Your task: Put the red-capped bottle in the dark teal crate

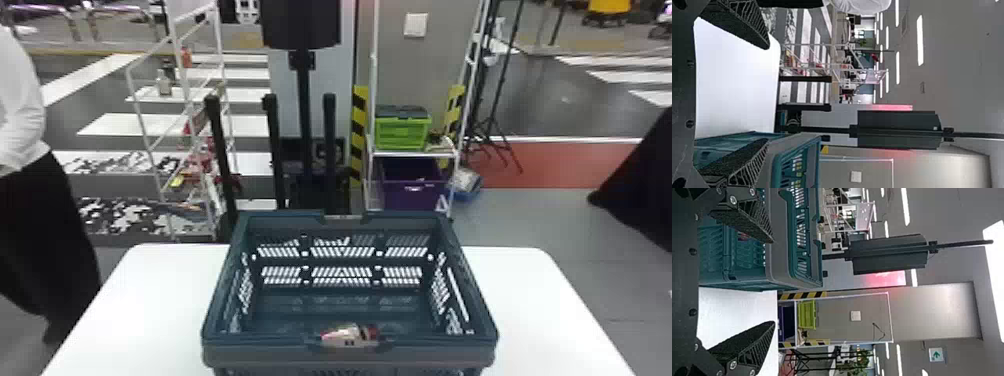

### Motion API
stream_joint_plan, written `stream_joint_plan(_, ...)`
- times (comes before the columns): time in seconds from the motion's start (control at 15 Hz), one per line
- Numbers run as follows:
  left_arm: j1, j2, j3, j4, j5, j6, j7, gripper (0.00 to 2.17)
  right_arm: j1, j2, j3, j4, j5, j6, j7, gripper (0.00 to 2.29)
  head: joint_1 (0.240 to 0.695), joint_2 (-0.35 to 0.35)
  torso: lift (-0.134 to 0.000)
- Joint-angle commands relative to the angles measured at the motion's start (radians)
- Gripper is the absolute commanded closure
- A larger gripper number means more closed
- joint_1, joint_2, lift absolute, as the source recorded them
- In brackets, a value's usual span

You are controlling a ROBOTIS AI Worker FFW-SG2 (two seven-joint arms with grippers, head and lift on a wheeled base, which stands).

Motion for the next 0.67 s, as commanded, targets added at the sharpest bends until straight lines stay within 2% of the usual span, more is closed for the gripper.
stream_joint_plan(0.0, 0.02, -0.004, -0.014, 0.052, -0.015, -0.049, 0.0, 0.04, 0.0, 0.0, 0.006, -0.001, 0.002, -0.003, 0.0, 0.15, 0.499, 0.0, 0.0)
stream_joint_plan(0.6, 0.035, -0.004, -0.033, 0.06, -0.038, -0.018, 0.026, 0.04, 0.003, -0.014, 0.01, -0.009, 0.003, 0.007, 0.0, 0.15, 0.499, 0.0, 0.0)
